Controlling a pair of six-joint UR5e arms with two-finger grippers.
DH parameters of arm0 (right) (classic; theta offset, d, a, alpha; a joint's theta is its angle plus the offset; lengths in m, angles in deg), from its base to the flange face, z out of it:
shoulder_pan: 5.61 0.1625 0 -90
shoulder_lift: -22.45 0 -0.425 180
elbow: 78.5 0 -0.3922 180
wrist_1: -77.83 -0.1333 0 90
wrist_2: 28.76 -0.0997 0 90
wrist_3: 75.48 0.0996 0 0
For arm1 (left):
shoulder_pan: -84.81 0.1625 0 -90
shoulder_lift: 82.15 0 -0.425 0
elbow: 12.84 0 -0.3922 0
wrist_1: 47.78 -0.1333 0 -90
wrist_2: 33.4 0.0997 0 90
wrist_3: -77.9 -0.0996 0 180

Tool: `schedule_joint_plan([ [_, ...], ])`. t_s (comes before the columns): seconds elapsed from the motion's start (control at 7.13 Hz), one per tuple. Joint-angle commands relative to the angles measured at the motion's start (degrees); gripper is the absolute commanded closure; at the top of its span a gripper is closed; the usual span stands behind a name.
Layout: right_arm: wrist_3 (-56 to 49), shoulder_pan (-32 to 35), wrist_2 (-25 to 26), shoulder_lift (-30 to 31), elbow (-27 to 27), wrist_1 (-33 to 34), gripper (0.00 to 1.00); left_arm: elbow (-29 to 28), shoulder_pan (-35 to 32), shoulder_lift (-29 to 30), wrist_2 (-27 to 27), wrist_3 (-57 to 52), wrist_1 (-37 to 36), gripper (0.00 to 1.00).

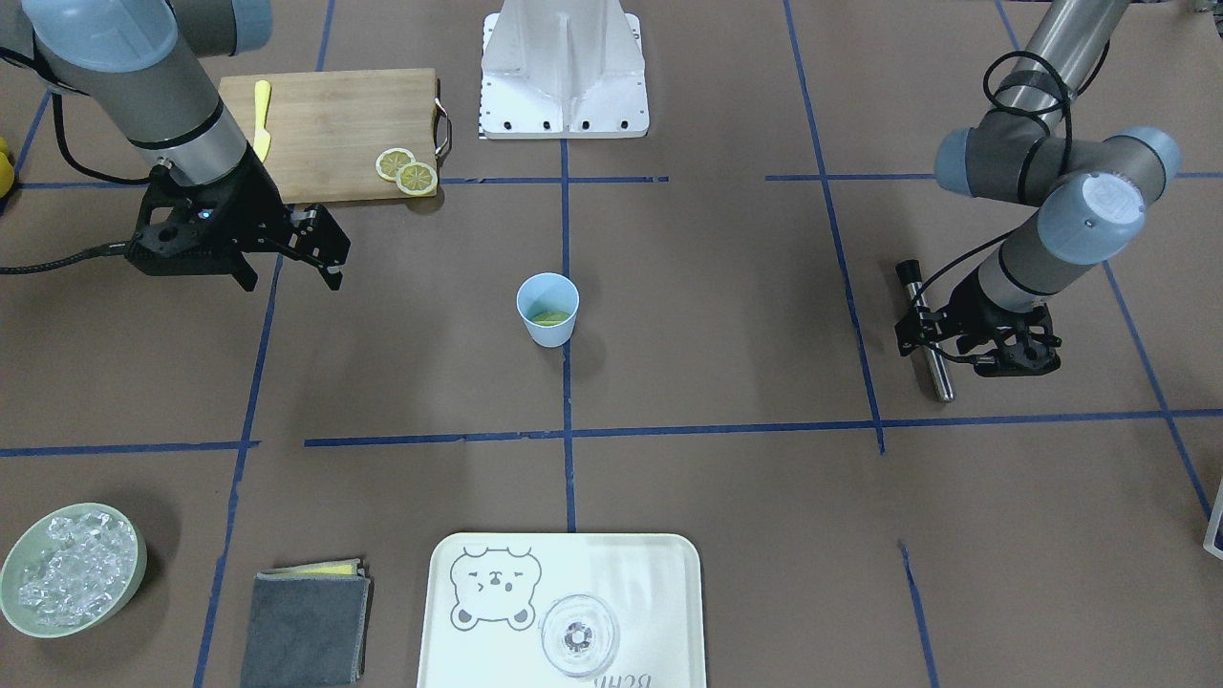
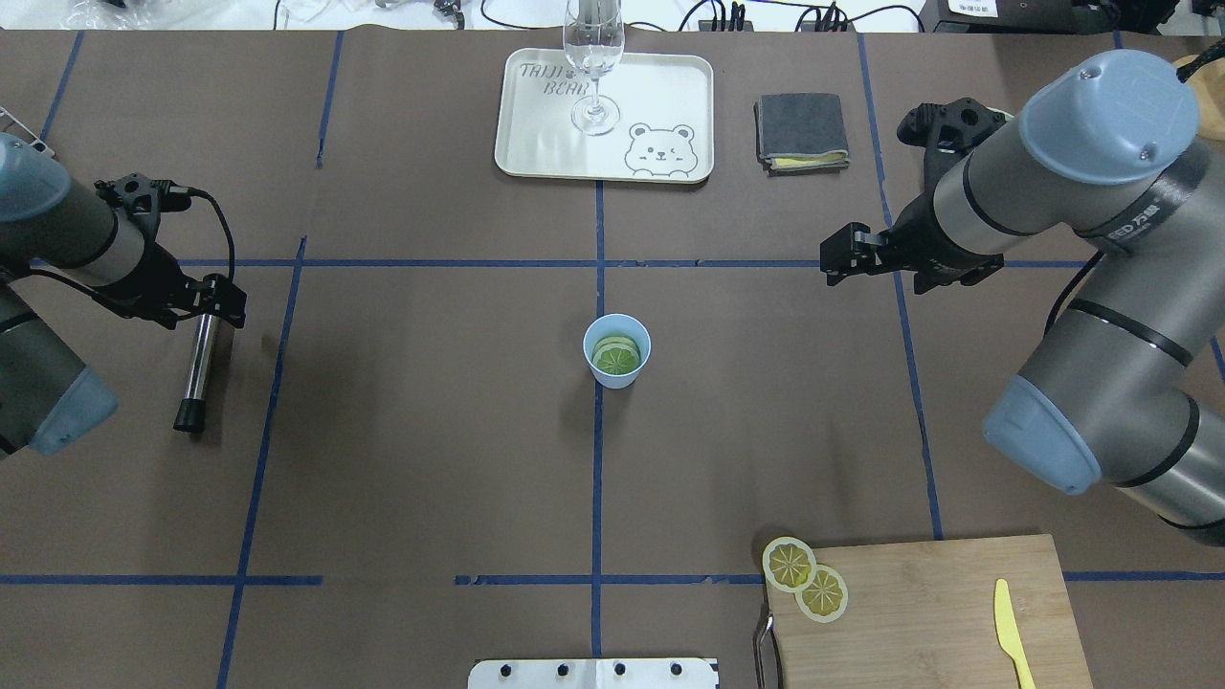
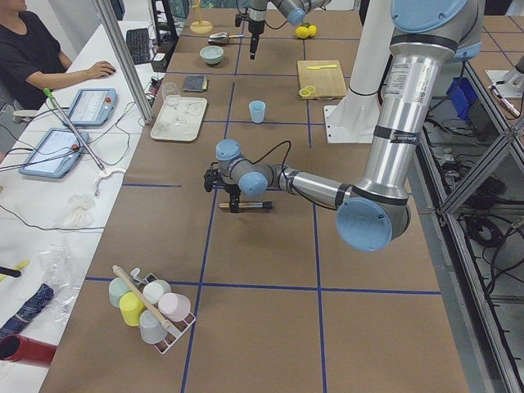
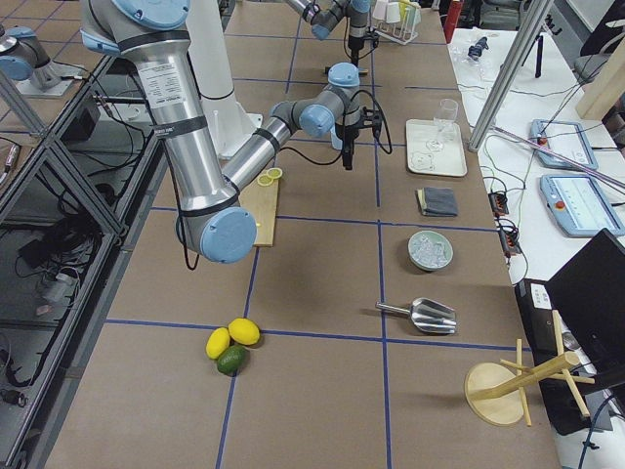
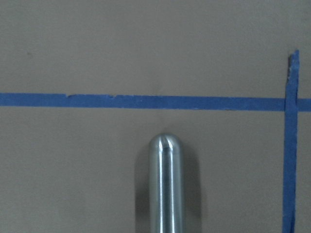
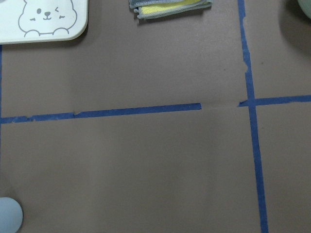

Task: Squeeze lemon into cup
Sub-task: 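Grasp the steel rod with the left gripper while the right arm withdraws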

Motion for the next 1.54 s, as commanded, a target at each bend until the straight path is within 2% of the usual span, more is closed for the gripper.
schedule_joint_plan([
  [0.0, -0.01, -0.07, -0.07, -0.05, 0.04, 0.0, 0.0, -0.43, 0.5, -0.08, 0.1, -0.38, -0.08, 1.0],
  [0.28, -0.01, -0.07, -0.15, -0.05, 0.04, 0.0, 0.0, 0.53, 0.41, -0.17, 0.1, -0.82, -0.08, 1.0],
  [0.56, -0.01, -0.07, -0.15, -0.05, 0.13, 0.0, 0.0, 11.03, -2.12, 0.09, 0.1, -0.73, -0.78, 1.0],
  [0.7, 0.08, 0.28, 0.02, 0.04, 0.83, 0.0, 0.0, 13.95, -2.05, 1.74, 0.18, 0.31, -0.87, 1.0],
  [0.84, 0.08, 0.81, 0.02, 0.13, 0.92, 0.0, 0.0, 14.94, -1.96, 6.63, 2.53, 1.72, -0.96, 1.0],
  [1.12, 0.17, 2.12, 0.2, 0.04, 1.01, 0.0, 0.0, 18.27, 6.33, 13.95, 16.37, 11.77, -1.49, 1.0],
  [1.26, 0.08, 2.83, 0.28, 0.04, 1.01, 0.0, 0.0, 19.42, 10.13, 16.76, 24.88, 11.92, -1.05, 1.0],
  [1.4, 0.08, 3.62, 0.28, 0.39, 0.92, 0.0, 0.0, 19.17, 16.78, 18.7, 36.28, 10.79, 1.48, 1.0],
])
